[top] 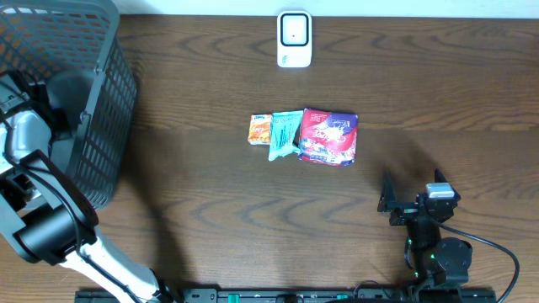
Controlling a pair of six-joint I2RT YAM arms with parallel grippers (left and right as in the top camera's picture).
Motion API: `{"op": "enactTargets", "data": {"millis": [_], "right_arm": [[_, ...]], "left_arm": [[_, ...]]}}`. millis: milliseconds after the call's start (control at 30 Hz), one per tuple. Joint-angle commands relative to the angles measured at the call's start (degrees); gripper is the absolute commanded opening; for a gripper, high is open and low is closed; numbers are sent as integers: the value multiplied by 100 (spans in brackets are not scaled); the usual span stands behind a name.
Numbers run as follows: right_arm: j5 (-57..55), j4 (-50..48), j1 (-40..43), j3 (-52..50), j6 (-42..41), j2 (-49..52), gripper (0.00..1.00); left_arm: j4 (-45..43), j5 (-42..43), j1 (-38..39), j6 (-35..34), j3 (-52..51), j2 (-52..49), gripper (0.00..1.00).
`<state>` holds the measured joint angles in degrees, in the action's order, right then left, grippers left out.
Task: Scan the item barcode
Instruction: 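Reach the left gripper back into the basket and grasp the blue Oreo pack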
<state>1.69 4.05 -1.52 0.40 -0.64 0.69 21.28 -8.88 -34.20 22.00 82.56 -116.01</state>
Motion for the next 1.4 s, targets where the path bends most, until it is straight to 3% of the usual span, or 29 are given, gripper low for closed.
{"op": "enactTargets", "data": {"millis": [0,400,633,767,967,1367], "right_arm": [[-9,22,-2,-9,-57,-31,99],[-9,22,-2,-9,-57,-31,99],[-9,22,-2,-9,-57,-31,99],[-9,22,-2,-9,-59,-31,99],[-9,22,-2,-9,-57,-31,99],[-11,22,-2,-9,-59,-31,99]], "left_arm": [[-20,120,-188,111,-125,-149,61],[111,831,-354,109,-125,-553,60],[258,822,-356,101,-122,-514,26],[258,826,-354,-289,-122,-168,8],[142,977,-350,-935,-122,968,7],[-516,2785,-197,-2638,-122,3840,7]]}}
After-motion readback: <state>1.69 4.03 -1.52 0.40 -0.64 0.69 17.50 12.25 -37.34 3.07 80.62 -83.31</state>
